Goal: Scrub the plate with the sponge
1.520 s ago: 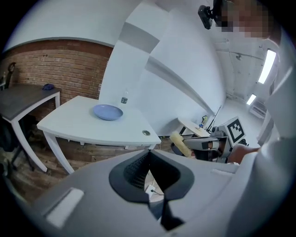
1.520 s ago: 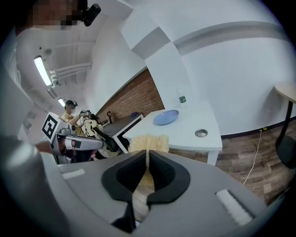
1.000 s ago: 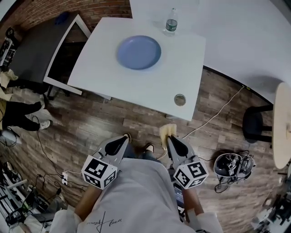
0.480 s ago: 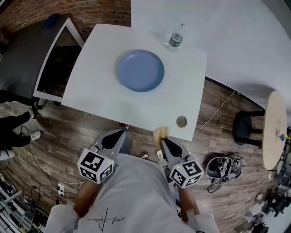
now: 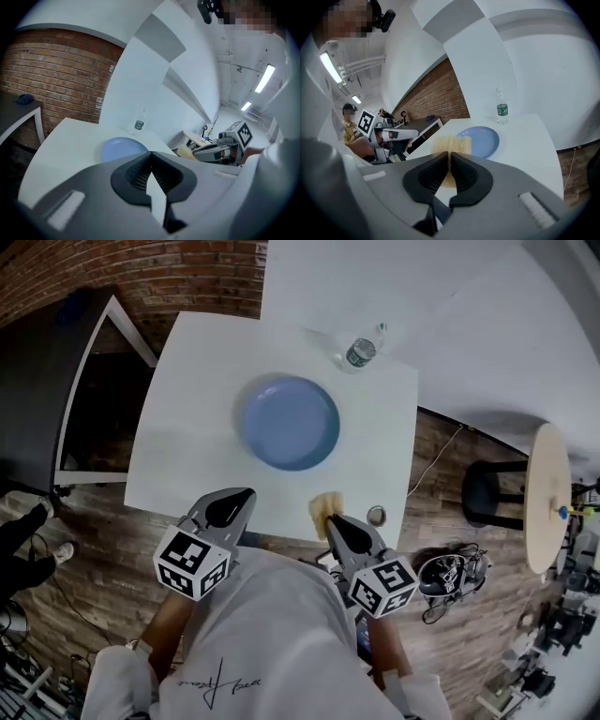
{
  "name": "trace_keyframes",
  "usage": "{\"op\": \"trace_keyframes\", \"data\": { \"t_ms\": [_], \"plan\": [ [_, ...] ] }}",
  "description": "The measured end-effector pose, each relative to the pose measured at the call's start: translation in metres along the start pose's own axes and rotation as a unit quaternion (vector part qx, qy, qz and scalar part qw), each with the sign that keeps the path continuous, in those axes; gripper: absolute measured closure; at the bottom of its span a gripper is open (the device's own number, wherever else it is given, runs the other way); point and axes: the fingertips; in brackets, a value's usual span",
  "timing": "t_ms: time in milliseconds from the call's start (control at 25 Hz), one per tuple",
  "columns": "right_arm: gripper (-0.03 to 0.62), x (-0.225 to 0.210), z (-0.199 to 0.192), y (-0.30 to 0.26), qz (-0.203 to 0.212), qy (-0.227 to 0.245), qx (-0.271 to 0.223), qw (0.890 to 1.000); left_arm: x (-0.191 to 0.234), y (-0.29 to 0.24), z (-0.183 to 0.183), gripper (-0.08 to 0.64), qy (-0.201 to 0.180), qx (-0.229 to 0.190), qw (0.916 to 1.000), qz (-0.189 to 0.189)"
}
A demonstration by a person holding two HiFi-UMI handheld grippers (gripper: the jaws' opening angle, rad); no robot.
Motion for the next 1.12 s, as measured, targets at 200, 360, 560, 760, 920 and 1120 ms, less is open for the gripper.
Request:
{"op": "trace_keyframes", "data": {
  "t_ms": [200,360,560,760,920,1120],
  "plan": [
    [0.568,0.001,0.016,-0.017,0.026,-0.023,0.002,0.999,0.016,-0.012,0.012,0.549,0.027,0.0,0.9983,-0.051],
    [0.568,-0.022,0.029,-0.01,-0.007,-0.033,-0.009,0.999,0.017,-0.027,0.02,0.551,0.031,-0.003,0.9961,-0.082],
    [0.568,-0.033,0.041,0.0,-0.022,-0.048,-0.025,0.998,0.021,-0.039,0.022,0.552,0.028,-0.001,0.9948,-0.098],
    [0.568,-0.042,0.044,-0.006,-0.039,-0.039,-0.016,0.998,0.045,-0.054,0.019,0.557,0.031,0.008,0.9967,-0.075],
    [0.567,-0.052,0.043,-0.016,-0.044,-0.028,-0.004,0.999,0.063,-0.071,0.016,0.552,0.039,0.014,0.9979,-0.05],
    [0.566,-0.067,0.046,-0.028,-0.04,-0.031,0.005,0.999,0.079,-0.087,0.016,0.555,0.064,0.004,0.9976,-0.023]
  ]
}}
Point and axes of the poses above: the fingertips, and each gripper's own axes: y backward along the fingers, x to its left, z out of its top, and after that the axes turned 9 degrees about z, right-handed
